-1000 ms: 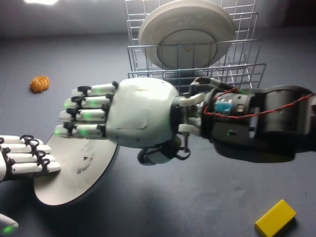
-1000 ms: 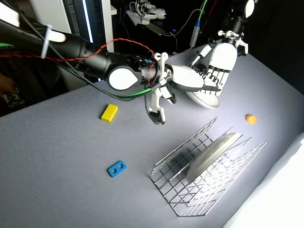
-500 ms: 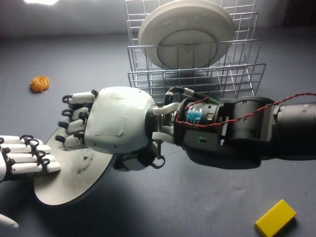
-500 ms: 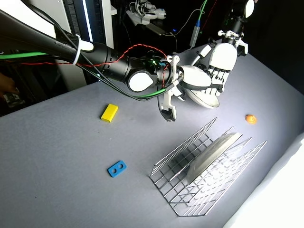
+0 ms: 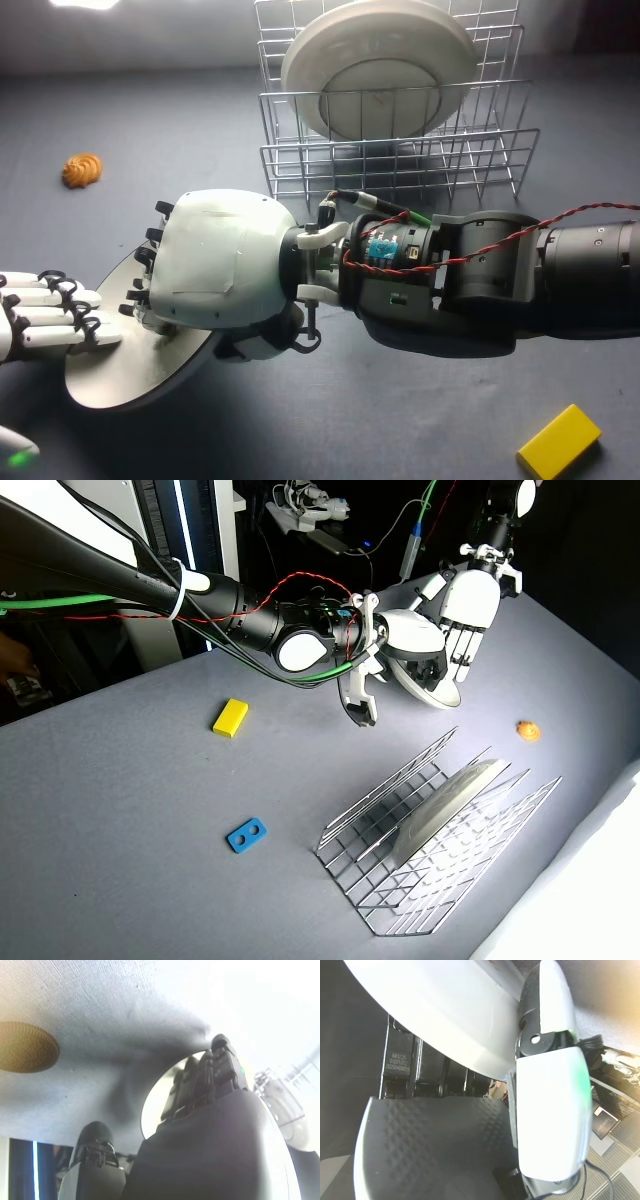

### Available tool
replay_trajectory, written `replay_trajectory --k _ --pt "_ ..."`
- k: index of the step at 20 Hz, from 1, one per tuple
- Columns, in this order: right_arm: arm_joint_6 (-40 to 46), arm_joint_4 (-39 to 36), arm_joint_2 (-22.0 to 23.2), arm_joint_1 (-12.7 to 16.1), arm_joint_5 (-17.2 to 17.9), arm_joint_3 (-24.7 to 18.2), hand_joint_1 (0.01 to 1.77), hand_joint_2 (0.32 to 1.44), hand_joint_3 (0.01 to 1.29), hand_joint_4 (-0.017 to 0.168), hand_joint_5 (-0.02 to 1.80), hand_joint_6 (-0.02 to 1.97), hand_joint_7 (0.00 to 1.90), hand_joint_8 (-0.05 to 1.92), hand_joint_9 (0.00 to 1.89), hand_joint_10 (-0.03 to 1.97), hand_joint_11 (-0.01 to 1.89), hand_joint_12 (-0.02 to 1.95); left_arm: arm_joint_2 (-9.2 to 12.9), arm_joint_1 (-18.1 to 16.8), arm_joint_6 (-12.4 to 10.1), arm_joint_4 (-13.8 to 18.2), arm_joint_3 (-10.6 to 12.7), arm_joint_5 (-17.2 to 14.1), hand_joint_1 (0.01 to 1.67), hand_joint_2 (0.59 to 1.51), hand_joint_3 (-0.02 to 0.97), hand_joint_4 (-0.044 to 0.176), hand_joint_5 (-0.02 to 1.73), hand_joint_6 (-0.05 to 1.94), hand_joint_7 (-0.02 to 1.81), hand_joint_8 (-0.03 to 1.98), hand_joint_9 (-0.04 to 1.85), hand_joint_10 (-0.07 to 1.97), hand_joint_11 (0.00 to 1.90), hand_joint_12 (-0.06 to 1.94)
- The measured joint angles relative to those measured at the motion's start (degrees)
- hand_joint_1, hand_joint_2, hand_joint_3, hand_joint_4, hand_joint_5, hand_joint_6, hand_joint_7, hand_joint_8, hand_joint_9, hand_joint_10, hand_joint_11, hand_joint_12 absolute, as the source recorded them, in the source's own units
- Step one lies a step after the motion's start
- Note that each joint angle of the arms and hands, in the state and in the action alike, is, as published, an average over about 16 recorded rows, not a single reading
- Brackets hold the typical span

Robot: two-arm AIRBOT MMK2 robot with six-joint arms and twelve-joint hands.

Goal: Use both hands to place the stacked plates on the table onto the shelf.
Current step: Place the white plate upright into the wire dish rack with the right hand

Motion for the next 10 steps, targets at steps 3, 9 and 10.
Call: replay_trajectory --k 3,9,10 --pt "-0.08 -0.02 0.02 0.00 0.55 0.01 1.15 0.96 0.01 -0.002 0.95 0.31 1.02 0.62 1.23 0.01 0.86 0.76 0.90 -1.36 0.00 -0.91 0.25 0.15 0.02 1.190 0.009 -0.002 0.03 -0.01 0.05 0.00 0.01 -0.02 0.03 0.02" --pt "-0.08 -0.01 1.47 0.29 0.76 -0.90 1.15 0.96 0.01 0.004 0.95 0.39 1.03 0.79 1.26 0.00 0.88 0.77 2.92 -6.18 -0.01 -2.45 1.38 -0.07 0.02 1.189 0.009 0.001 0.05 0.01 0.06 0.00 0.04 0.00 0.03 0.02" --pt "-0.08 -0.04 1.95 0.43 0.76 -1.30 1.15 0.96 0.01 0.005 0.95 0.42 1.03 0.82 1.26 0.00 0.88 0.77 3.30 -7.22 -0.01 -2.61 1.65 -0.12 0.02 1.189 0.009 0.002 0.05 0.01 0.06 0.00 0.04 0.01 0.03 0.02"
